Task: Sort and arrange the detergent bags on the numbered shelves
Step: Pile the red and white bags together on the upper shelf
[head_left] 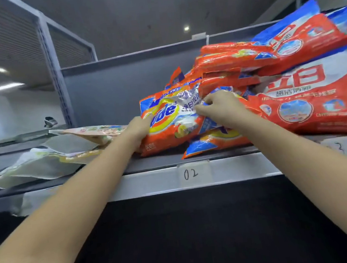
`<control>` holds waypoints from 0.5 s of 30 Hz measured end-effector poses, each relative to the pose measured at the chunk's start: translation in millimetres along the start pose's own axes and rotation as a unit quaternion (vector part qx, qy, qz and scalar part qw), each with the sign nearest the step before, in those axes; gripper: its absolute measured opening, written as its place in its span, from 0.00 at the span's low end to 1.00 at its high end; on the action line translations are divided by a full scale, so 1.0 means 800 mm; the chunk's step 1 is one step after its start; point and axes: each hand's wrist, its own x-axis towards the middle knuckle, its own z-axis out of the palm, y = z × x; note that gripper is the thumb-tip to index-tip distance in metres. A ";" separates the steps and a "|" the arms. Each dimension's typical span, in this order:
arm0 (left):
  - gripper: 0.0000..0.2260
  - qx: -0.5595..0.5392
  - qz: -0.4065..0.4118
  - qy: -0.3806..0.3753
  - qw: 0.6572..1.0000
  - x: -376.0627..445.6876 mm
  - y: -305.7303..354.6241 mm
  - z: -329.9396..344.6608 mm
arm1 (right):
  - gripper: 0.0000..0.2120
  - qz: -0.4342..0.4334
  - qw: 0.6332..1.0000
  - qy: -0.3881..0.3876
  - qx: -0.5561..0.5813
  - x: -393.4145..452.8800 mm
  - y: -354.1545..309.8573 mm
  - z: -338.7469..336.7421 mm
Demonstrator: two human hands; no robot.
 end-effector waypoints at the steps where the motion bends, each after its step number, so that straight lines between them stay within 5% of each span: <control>1: 0.22 0.033 0.000 0.004 0.999 0.003 -0.005 0.003 | 0.21 0.001 1.000 0.001 -0.006 0.001 -0.002 0.003; 8: 0.18 0.176 0.088 0.074 0.978 -0.014 -0.020 -0.017 | 0.18 -0.037 0.997 0.057 -0.025 -0.023 -0.003 -0.021; 15: 0.13 0.259 0.270 0.178 0.910 -0.131 -0.035 -0.004 | 0.12 -0.118 0.988 0.089 -0.045 -0.099 0.011 -0.020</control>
